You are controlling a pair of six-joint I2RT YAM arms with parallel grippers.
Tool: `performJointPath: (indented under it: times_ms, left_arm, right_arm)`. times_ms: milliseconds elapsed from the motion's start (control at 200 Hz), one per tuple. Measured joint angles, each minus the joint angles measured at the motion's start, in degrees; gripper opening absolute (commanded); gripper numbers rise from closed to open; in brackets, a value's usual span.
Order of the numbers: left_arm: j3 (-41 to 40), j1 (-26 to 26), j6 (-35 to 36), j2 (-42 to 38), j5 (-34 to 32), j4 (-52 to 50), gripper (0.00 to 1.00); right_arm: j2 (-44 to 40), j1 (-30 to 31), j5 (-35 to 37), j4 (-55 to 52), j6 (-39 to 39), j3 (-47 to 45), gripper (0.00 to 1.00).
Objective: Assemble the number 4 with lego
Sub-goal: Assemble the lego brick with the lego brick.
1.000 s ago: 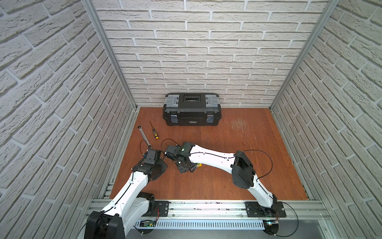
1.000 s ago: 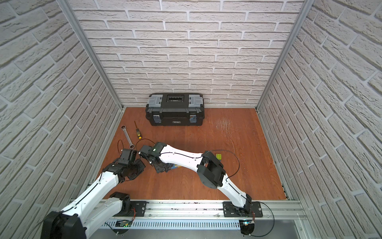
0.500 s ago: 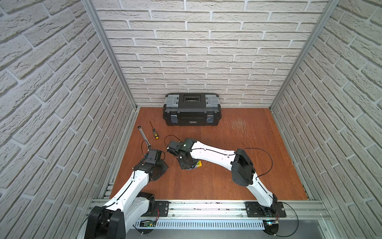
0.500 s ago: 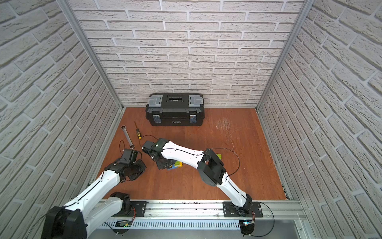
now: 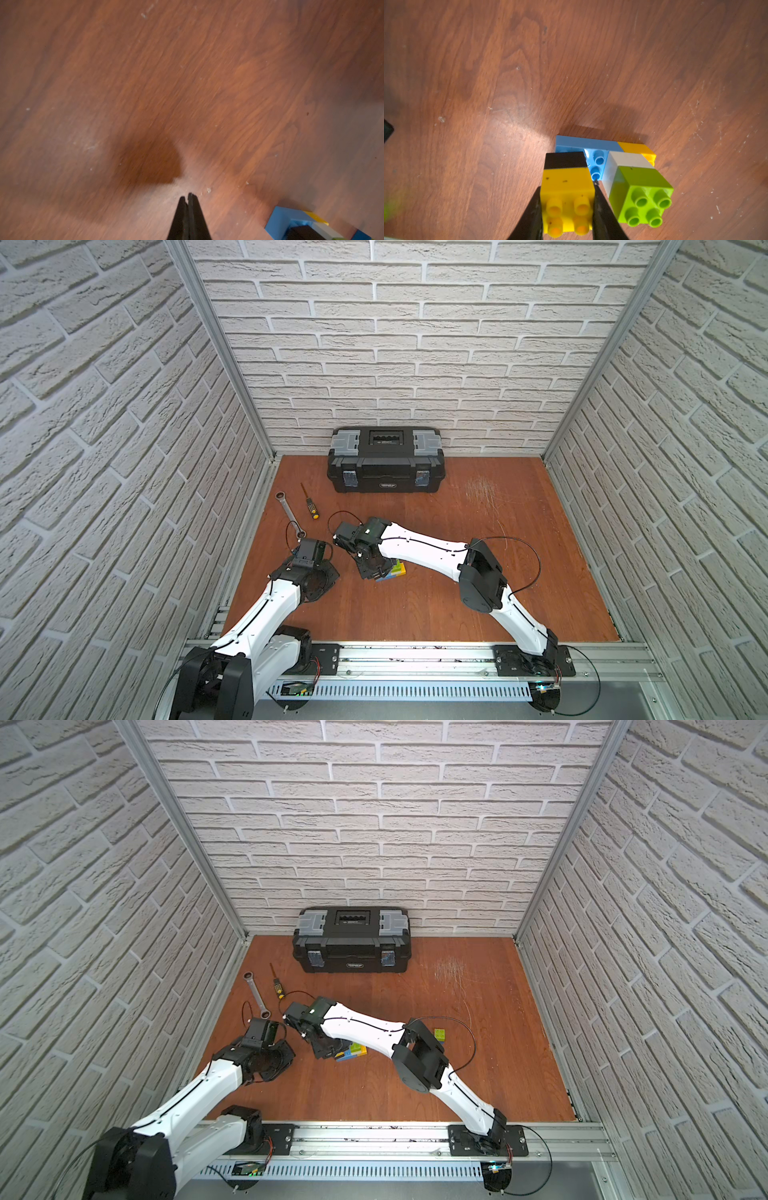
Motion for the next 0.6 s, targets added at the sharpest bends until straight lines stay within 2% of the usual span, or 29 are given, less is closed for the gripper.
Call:
performJointPath:
  times_ms: [600]
  left_arm:
    - [0.02, -0.26, 0.37, 1.01, 0.63, 0.94, 0.01]
  right_arm:
    - [1.03, -0.68, -0.66, 0.33, 4.28, -0.24, 0.02]
